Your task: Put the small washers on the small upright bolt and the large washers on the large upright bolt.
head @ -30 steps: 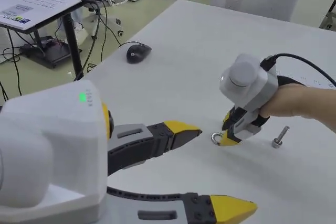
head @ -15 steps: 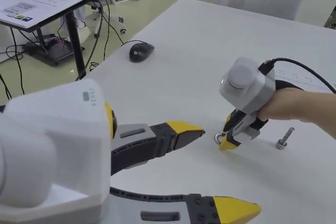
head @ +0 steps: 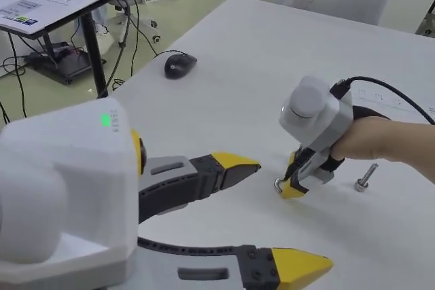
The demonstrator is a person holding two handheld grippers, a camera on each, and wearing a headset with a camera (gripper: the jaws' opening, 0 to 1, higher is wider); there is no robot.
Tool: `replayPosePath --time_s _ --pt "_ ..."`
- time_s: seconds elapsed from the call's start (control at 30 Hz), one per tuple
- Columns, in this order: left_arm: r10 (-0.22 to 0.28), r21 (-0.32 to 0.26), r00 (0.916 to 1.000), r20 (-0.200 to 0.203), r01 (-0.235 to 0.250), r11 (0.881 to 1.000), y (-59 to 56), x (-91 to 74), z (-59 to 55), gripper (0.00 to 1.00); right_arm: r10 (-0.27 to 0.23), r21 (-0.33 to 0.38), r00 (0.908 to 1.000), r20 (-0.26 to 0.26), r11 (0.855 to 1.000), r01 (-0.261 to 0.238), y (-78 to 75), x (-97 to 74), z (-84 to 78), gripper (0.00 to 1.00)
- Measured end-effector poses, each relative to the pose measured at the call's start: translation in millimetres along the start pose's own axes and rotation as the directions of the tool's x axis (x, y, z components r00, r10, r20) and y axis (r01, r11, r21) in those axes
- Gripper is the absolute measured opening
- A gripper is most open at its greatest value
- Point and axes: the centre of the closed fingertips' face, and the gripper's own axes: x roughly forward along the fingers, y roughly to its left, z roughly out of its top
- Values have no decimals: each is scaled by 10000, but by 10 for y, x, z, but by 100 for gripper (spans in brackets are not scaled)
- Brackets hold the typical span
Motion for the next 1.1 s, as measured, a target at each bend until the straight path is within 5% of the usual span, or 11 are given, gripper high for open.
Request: replayPosePath --time_s 0.23,0.43,0.83,1.1 --pt "-104 49 9999 -65 105 9999 -10 19 -14 58 -34 506 9990 440 9987 12 80 -28 -70 22" --pt "-277 80 9996 -99 278 9996 -49 60 -25 58 -266 478 9980 581 9986 238 34 -253 -112 22" --pt "-376 116 9993 -25 376 9992 -83 85 -3 58 -1527 402 9869 513 9878 1508 -470 -823 -110 22" --pt "-313 110 9995 -31 314 9994 -75 86 3 58 -1978 83 9798 295 9802 1977 -668 -871 46 22"
